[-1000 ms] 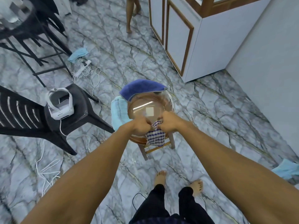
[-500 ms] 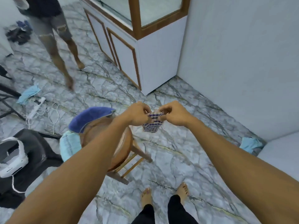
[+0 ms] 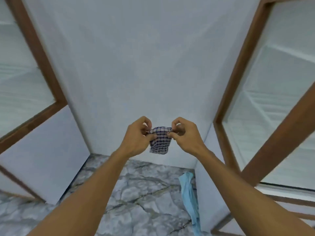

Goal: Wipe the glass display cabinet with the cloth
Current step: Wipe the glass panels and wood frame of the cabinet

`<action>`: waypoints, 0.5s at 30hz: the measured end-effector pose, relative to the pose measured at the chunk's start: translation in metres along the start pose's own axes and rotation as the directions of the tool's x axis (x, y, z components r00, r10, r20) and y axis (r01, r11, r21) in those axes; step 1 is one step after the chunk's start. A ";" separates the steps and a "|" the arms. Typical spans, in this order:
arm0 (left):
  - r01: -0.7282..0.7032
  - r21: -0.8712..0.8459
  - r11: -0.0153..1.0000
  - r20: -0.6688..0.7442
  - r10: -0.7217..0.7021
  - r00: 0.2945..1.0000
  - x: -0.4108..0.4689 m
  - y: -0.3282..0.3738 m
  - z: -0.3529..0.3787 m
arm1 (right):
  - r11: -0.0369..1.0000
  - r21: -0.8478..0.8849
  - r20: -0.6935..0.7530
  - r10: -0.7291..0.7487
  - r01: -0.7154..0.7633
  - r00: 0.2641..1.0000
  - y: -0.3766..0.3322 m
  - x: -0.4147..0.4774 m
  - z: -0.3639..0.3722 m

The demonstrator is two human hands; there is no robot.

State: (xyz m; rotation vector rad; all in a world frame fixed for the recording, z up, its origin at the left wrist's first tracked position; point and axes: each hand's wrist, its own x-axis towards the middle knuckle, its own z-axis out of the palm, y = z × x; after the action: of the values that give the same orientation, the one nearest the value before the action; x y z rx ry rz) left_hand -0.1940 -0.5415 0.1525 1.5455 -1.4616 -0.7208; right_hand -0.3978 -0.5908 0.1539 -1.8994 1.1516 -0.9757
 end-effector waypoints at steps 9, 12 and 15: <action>-0.402 -0.178 0.898 0.118 0.425 0.897 0.176 0.085 0.070 | 0.995 -0.101 -0.502 -0.071 0.024 0.862 0.004 0.086 -0.115; -0.534 -0.236 0.812 0.119 0.570 0.813 0.227 0.116 0.089 | 0.977 -0.213 -0.623 -0.149 0.016 0.768 -0.004 0.110 -0.146; -0.641 -0.279 0.714 0.090 0.685 0.723 0.270 0.153 0.109 | 0.923 -0.385 -0.669 -0.262 -0.022 0.696 -0.009 0.134 -0.177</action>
State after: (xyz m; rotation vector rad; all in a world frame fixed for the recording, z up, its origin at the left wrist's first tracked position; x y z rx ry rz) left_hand -0.3224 -0.8170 0.2772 0.6794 -1.8484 -0.5665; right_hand -0.5043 -0.7421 0.2775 -1.9391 1.7654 -1.7859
